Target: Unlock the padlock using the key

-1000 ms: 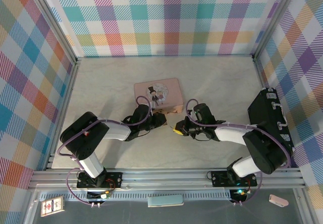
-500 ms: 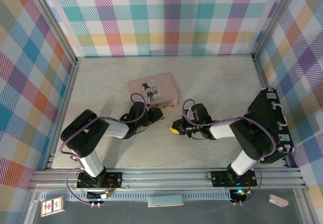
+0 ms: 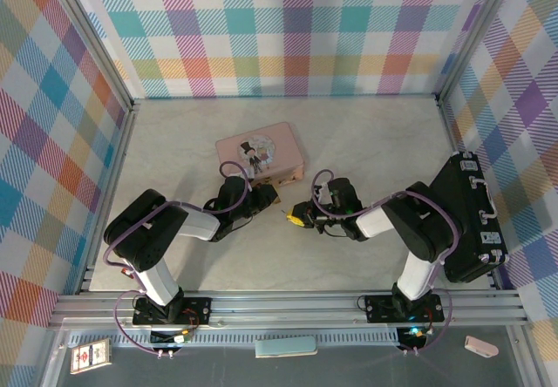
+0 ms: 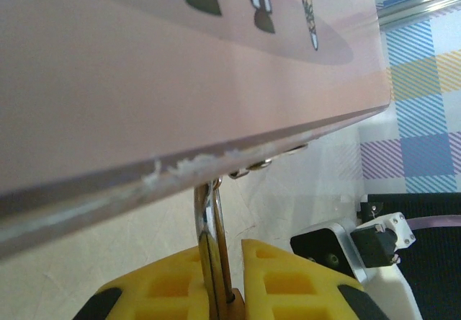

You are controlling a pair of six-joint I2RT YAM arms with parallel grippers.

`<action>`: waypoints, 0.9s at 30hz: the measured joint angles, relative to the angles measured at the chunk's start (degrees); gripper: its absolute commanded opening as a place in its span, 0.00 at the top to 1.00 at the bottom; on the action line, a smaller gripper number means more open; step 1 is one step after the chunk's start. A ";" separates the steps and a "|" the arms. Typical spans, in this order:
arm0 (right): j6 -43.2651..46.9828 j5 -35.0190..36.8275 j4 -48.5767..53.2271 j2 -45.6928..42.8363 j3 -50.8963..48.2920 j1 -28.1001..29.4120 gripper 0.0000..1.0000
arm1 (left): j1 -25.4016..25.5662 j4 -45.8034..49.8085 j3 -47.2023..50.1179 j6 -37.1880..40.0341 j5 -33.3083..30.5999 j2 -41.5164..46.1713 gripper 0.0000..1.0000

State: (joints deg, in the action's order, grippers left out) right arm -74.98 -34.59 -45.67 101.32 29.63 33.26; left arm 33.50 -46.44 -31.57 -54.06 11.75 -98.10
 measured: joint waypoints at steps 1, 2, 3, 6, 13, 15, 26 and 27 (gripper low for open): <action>-0.31 -0.02 -0.79 0.11 0.00 0.00 1.00 | 0.00 -0.17 0.04 -0.09 0.00 0.00 0.93; -0.61 -0.02 -1.49 0.11 0.00 0.00 1.00 | -0.02 -0.24 0.04 -0.22 0.00 0.00 0.93; -0.92 -0.04 -2.19 0.11 0.00 0.00 1.00 | -0.04 -0.28 0.07 -0.35 0.00 0.00 0.93; -1.27 -0.04 -3.43 0.11 0.00 0.00 1.00 | -0.07 -0.52 0.13 -0.46 0.02 0.00 0.93; -2.60 -0.20 -5.77 0.13 0.00 0.00 1.00 | -0.33 -4.04 1.51 -1.92 0.20 -0.02 0.94; -2.84 -0.20 -5.99 0.15 0.00 0.00 1.00 | -0.35 -5.73 1.92 -2.19 0.17 -0.42 0.94; -5.01 -0.24 -9.49 2.16 0.00 0.00 1.00 | -0.70 -10.93 2.67 -3.82 -0.42 -1.86 0.94; -5.20 -0.24 -9.79 2.16 0.00 0.00 1.00 | -0.70 -10.93 2.67 -3.82 -0.42 -1.86 0.94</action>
State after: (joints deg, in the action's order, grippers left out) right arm -80.18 -34.83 -55.46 103.48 29.63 33.26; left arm 32.80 -57.36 -28.91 -57.89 11.33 -99.96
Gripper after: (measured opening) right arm 0.050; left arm 0.139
